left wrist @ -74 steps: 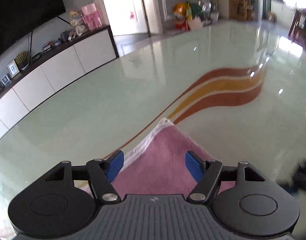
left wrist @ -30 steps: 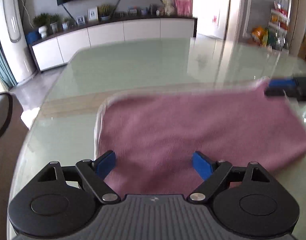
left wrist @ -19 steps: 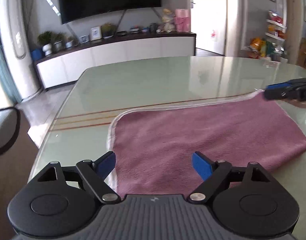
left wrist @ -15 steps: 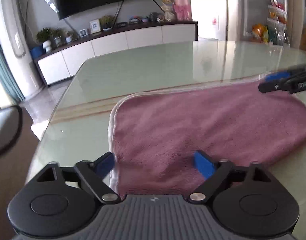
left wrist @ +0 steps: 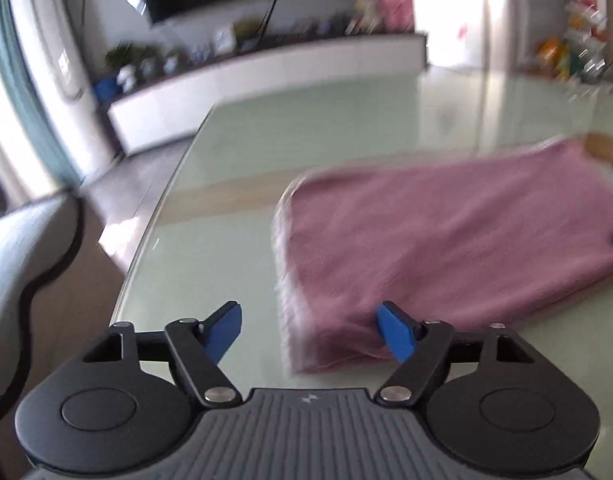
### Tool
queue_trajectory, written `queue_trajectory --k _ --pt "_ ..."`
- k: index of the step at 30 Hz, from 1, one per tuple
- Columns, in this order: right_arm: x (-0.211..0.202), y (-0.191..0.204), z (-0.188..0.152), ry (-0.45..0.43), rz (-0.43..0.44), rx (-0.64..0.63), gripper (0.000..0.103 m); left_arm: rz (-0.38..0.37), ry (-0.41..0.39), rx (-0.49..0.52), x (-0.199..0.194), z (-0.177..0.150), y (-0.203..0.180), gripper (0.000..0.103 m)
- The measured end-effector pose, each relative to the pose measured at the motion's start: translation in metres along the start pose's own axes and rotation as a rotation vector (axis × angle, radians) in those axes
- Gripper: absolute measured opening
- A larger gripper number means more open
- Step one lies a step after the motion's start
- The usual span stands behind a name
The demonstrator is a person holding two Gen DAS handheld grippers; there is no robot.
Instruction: Fold towel
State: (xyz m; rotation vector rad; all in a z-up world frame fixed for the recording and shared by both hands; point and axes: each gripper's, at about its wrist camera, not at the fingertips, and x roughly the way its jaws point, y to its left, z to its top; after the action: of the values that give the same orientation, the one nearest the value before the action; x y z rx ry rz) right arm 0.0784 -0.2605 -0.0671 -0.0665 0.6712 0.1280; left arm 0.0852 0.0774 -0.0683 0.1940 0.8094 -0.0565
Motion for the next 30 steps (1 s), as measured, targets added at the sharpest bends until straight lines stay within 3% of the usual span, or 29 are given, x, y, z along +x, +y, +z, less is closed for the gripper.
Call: queue_trajectory --k 3,7,9,11,15,17,20,24,26,30 --pt "-0.013 -0.003 -0.001 0.013 -0.012 0.006 0.072 0.01 0.001 -0.049 -0.01 -0.001 0.012 0.081" --pt "-0.028 -0.008 0.01 -0.06 -0.034 0.041 0.079 0.06 -0.055 -0.046 -0.031 0.0 0.021 0.08" --pt "-0.015 -0.006 0.009 -0.006 -0.063 0.024 0.079 0.096 -0.04 -0.054 -0.026 0.0 0.026 0.08" --pt "-0.012 -0.011 0.006 0.024 -0.061 0.049 0.079 0.105 0.054 -0.04 -0.009 -0.008 0.031 0.081" --pt "-0.042 -0.016 0.004 0.007 -0.047 0.122 0.078 0.125 0.034 -0.046 -0.03 -0.012 0.041 0.076" --pt "-0.06 -0.014 0.007 -0.001 -0.023 0.158 0.081 0.089 -0.008 -0.071 -0.051 -0.01 0.041 0.077" --pt "-0.077 -0.004 0.013 0.043 0.009 0.224 0.088 0.022 -0.047 -0.067 -0.083 -0.007 0.023 0.087" --pt "-0.093 0.009 0.021 0.106 0.007 0.272 0.092 -0.032 -0.034 -0.072 -0.115 -0.008 -0.012 0.093" --pt "-0.104 0.015 0.022 0.088 -0.001 0.245 0.097 -0.065 -0.007 -0.08 -0.124 -0.009 -0.024 0.096" --pt "-0.134 0.03 0.023 0.055 -0.051 0.158 0.103 -0.062 0.017 -0.087 -0.136 -0.019 -0.038 0.102"
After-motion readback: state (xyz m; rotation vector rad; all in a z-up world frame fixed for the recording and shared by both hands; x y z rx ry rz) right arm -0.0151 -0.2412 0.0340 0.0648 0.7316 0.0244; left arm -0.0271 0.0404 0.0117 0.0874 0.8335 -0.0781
